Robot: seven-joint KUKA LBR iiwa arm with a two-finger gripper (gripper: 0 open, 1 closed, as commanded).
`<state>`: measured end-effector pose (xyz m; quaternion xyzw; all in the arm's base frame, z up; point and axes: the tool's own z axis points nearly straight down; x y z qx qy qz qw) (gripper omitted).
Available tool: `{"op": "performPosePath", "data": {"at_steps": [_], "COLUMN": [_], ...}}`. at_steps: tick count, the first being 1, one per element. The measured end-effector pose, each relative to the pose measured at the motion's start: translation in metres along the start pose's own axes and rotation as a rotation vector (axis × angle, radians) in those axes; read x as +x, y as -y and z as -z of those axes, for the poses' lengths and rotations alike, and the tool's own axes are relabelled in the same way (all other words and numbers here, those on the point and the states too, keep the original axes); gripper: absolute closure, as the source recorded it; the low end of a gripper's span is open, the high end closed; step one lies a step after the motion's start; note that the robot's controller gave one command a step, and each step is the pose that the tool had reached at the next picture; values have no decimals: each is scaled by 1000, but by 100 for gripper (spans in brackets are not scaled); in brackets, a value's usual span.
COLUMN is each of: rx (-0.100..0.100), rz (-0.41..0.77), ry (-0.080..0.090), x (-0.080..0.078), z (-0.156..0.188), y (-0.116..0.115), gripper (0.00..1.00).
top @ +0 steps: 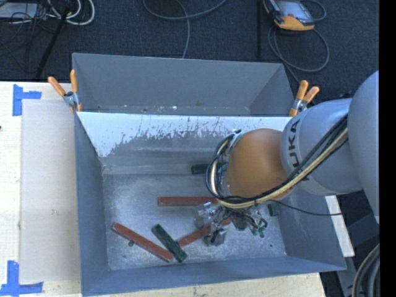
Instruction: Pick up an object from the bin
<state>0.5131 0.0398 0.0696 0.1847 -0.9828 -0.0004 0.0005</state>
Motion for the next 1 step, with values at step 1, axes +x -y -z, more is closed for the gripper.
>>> {"op": "performPosePath", "data": {"at_steps": [1], "rx": [5], "rz": [232], "ry": [10], "x": [-60], "z": [128], "y": [33], "gripper": [100]}}
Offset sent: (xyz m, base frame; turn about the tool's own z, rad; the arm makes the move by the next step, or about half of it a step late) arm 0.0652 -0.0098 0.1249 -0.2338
